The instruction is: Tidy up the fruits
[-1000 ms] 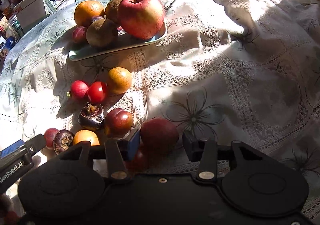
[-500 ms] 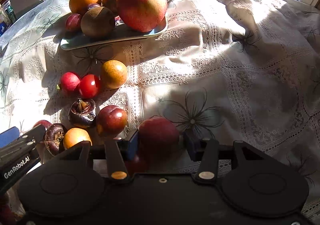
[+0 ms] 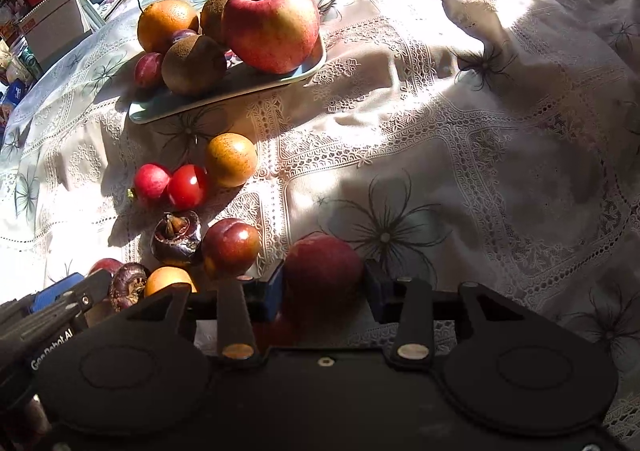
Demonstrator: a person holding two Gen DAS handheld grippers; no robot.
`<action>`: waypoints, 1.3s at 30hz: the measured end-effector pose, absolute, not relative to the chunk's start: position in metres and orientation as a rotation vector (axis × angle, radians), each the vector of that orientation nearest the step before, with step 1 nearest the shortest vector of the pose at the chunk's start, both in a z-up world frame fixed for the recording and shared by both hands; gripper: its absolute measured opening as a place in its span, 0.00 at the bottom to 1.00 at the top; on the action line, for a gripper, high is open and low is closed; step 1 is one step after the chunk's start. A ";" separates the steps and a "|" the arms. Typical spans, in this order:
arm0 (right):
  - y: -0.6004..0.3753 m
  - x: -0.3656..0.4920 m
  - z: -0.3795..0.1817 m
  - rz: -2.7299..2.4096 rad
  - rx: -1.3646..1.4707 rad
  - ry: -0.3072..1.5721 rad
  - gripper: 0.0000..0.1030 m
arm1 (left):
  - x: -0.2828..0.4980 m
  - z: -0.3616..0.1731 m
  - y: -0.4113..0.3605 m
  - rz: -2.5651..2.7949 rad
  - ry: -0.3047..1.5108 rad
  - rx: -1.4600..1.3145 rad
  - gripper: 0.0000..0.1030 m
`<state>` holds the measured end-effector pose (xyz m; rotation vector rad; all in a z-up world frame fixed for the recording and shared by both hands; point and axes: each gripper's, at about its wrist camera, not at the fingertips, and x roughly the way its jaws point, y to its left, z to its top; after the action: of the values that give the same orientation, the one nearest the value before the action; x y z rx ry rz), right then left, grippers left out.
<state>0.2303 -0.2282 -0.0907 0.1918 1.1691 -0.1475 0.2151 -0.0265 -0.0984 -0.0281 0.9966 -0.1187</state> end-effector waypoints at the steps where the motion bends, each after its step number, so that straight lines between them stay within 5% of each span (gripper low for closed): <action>1: -0.228 0.230 -0.091 -0.147 0.197 1.171 0.42 | 0.215 -0.098 -0.029 -0.117 0.990 -0.011 0.35; 12: -0.220 0.232 -0.092 -0.157 0.122 1.177 0.42 | 0.222 -0.100 -0.040 -0.088 0.989 0.067 0.50; 15: -0.222 0.230 -0.091 -0.150 0.139 1.172 0.41 | 0.220 -0.100 -0.040 -0.133 0.989 0.055 0.37; 20: -0.231 0.223 -0.087 -0.122 0.210 1.132 0.41 | 0.213 -0.096 -0.034 -0.136 0.955 0.005 0.31; 24: -0.242 0.214 -0.083 -0.088 0.301 1.088 0.42 | 0.207 -0.093 -0.022 -0.143 0.934 -0.076 0.10; 29: -0.251 0.211 -0.084 -0.079 0.366 1.083 0.42 | 0.208 -0.094 -0.020 -0.133 0.945 -0.102 0.10; 32: -0.250 0.214 -0.085 -0.090 0.359 1.098 0.42 | 0.210 -0.094 -0.024 -0.128 0.947 -0.072 0.11; 36: -0.247 0.213 -0.085 -0.088 0.338 1.093 0.42 | 0.211 -0.095 -0.029 -0.083 0.943 -0.044 0.37; 39: -0.247 0.214 -0.085 -0.088 0.333 1.094 0.42 | 0.216 -0.095 -0.026 -0.056 0.960 -0.071 0.45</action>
<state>0.2140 -0.2475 -0.0851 0.3326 1.0944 -0.0882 0.2158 -0.0257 -0.0953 -0.0711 0.9602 -0.0561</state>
